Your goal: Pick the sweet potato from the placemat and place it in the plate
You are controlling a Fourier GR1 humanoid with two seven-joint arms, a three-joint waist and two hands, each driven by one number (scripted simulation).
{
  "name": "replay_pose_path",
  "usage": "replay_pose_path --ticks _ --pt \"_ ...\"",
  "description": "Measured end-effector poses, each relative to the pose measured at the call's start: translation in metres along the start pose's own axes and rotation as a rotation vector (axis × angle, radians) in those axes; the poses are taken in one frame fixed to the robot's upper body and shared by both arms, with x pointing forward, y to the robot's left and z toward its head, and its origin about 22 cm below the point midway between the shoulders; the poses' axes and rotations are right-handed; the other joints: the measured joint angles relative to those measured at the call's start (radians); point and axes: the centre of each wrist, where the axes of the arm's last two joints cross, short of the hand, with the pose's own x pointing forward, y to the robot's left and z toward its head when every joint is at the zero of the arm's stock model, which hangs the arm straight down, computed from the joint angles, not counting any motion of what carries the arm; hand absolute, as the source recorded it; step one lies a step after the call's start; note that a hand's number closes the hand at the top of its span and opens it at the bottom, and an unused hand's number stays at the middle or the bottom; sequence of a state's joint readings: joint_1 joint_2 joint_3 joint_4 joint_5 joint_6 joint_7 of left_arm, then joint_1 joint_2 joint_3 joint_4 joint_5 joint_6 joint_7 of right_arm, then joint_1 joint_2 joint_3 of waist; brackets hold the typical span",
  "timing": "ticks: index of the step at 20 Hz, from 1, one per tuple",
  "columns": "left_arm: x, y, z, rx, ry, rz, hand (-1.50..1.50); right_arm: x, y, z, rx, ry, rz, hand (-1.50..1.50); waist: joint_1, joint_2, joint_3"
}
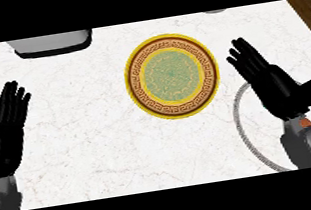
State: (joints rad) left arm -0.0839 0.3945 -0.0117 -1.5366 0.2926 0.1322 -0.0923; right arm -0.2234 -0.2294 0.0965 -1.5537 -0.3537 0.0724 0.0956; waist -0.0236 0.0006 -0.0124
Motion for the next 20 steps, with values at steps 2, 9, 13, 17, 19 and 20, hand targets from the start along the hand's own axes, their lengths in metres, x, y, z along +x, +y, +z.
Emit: replay_pose_path --ticks 2,9,13,17,19,20 --pt "0.007 -0.002 -0.006 -0.016 -0.009 -0.014 0.0 0.0 0.005 0.001 0.064 -0.016 0.012 1.5 0.008 0.0 0.005" --pt "0.03 -0.004 -0.021 -0.077 -0.052 -0.101 0.0 0.03 0.005 0.008 0.408 -0.057 0.455 1.5 -0.007 -0.022 0.004" --pt "0.041 -0.008 -0.026 -0.102 -0.057 -0.116 0.0 -0.019 -0.002 0.049 0.343 -0.023 0.565 -1.5 -0.011 -0.011 0.012" --pt "0.052 -0.013 -0.031 -0.117 -0.061 -0.117 0.0 -0.062 -0.019 0.092 0.236 -0.088 0.447 -1.5 -0.006 -0.005 0.015" --pt "0.056 -0.012 -0.034 -0.126 -0.064 -0.117 0.0 -0.072 -0.028 0.108 0.204 -0.139 0.406 -1.5 0.0 -0.004 0.014" --pt "0.06 -0.016 -0.036 -0.131 -0.063 -0.116 0.0 -0.073 -0.034 0.11 0.184 -0.165 0.397 -1.5 0.004 -0.003 0.014"
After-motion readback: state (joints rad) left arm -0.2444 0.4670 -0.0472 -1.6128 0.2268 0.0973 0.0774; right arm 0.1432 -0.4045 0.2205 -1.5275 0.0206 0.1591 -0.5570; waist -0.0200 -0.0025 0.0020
